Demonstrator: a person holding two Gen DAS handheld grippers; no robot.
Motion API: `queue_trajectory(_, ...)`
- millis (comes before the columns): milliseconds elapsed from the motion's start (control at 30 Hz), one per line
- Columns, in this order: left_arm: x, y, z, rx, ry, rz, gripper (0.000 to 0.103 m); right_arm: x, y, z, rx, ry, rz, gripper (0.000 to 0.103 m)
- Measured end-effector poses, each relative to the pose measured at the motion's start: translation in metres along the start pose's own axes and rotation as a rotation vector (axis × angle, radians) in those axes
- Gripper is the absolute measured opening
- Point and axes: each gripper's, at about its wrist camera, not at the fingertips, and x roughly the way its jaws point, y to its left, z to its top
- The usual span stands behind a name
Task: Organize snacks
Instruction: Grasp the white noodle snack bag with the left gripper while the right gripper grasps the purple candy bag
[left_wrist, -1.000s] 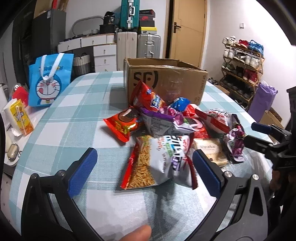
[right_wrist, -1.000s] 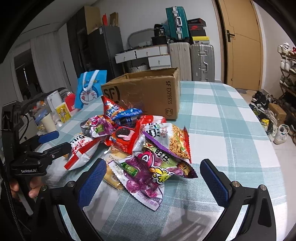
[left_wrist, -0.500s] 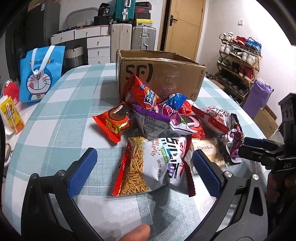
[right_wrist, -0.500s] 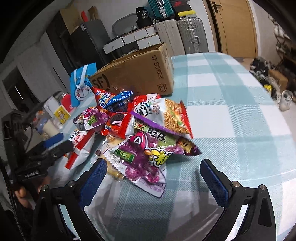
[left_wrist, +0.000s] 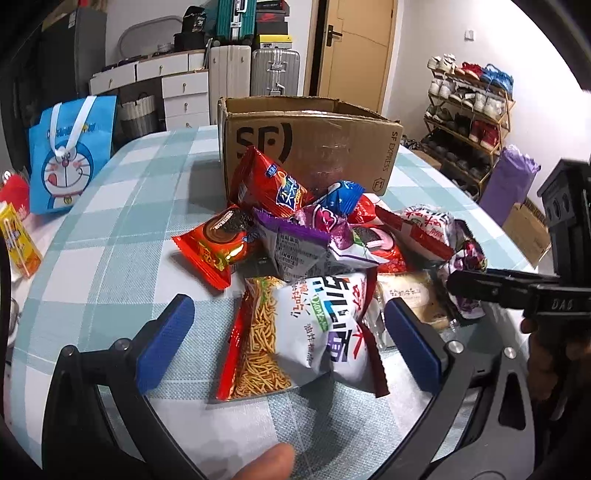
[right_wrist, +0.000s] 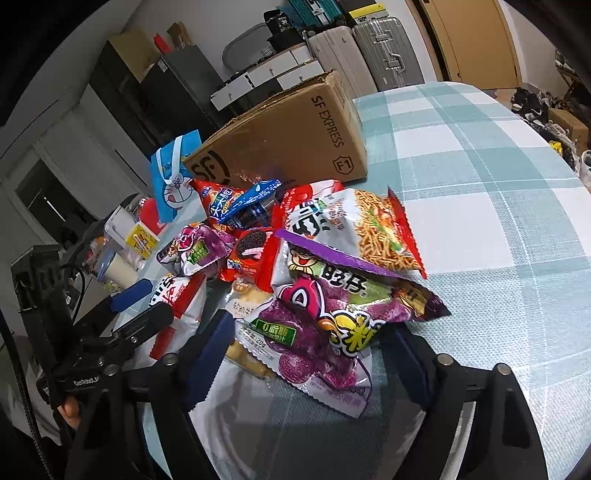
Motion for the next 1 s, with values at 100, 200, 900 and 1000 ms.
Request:
queue_trajectory(100, 0.002, -0.001, 0.000, 0.004, 0.012, -0.014, 0.103, -0.001, -0.002, 0.000, 0.015, -0.002, 0.018, 0.076)
queue_trajectory(200, 0.005, 0.001, 0.000, -0.009, 0.030, -0.026, 0.103, -0.004, -0.005, -0.004, 0.035, -0.021, 0.035, 0.069)
queue_trajectory(900, 0.003, 0.003, -0.007, -0.039, 0.056, -0.119, 0.059, -0.028, -0.005, -0.014, -0.017, -0.100, 0.020, 0.018)
queue_trajectory(1000, -0.004, 0.002, -0.009, -0.041, 0.040, -0.133, 0.059, -0.033, -0.003, -0.016, -0.035, -0.117, 0.039, 0.018)
